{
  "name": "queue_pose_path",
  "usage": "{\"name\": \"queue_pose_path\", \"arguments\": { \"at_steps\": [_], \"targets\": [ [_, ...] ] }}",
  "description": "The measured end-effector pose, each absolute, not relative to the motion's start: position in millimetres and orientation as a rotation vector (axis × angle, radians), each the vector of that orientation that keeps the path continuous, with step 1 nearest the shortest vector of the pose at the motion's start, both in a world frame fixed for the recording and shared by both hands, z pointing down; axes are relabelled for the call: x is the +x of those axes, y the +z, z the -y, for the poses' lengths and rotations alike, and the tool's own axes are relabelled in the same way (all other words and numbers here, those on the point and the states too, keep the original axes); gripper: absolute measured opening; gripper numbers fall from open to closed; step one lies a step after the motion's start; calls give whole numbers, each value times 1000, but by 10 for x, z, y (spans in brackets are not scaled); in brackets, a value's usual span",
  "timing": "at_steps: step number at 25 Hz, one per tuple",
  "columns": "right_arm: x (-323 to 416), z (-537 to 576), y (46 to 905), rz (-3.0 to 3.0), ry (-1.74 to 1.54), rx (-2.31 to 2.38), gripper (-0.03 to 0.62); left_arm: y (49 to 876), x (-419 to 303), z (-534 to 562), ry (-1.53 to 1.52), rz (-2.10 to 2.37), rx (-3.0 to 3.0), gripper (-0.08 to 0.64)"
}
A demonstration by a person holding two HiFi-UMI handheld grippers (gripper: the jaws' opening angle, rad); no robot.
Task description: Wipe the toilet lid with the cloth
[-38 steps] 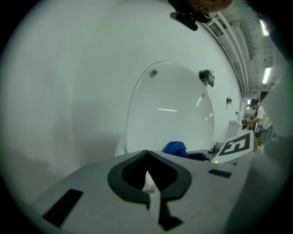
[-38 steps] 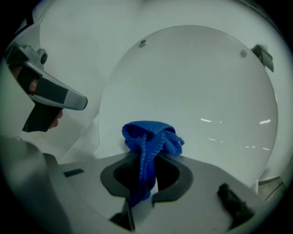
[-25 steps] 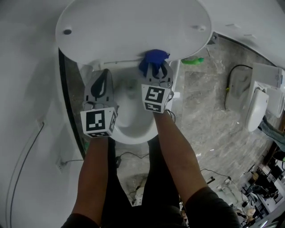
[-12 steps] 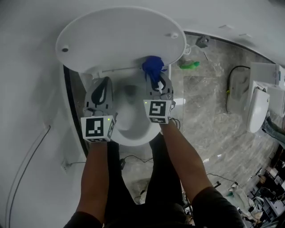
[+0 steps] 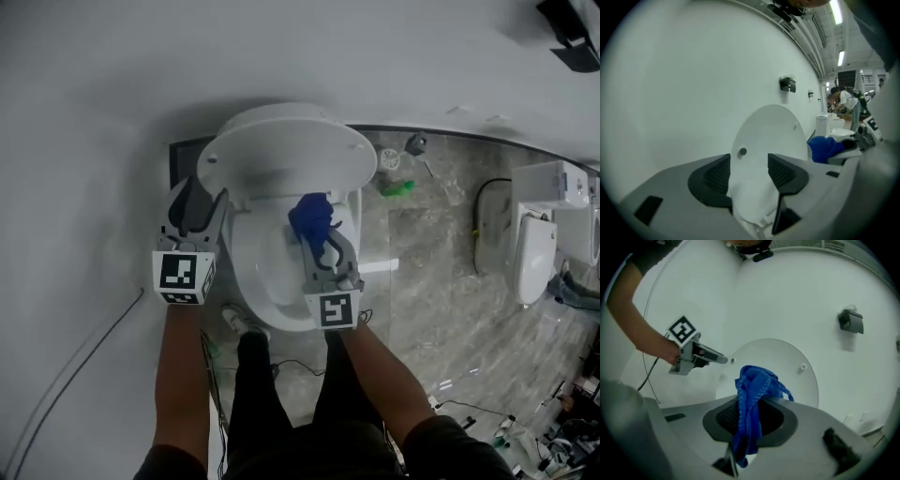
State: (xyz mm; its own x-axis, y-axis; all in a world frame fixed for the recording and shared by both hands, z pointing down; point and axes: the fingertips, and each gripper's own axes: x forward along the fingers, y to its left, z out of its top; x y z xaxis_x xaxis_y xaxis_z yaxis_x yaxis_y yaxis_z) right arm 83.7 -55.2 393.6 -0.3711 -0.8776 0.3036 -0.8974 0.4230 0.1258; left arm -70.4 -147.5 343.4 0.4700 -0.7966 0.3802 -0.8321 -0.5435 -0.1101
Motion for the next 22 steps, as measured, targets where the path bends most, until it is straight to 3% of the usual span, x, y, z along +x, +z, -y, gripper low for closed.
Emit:
{"name": "queue_pose_path", "arguments": {
  "at_steps": [6, 11, 15, 22],
  "targets": [
    [760, 307, 3705, 2336, 93, 1498, 67, 2947, -467, 1941, 590, 1347, 2764, 242],
    [779, 164, 3509, 2337, 51, 1496, 67, 3049, -309, 2070, 734, 1216, 2792, 239],
    [877, 171, 3343, 2334, 39, 1556, 67, 3044, -309, 2031, 766, 1205, 2797, 121],
    [904, 74, 2801, 2309, 27, 1790, 67, 2990, -314, 1619, 880, 1058, 2955, 81]
  ]
}}
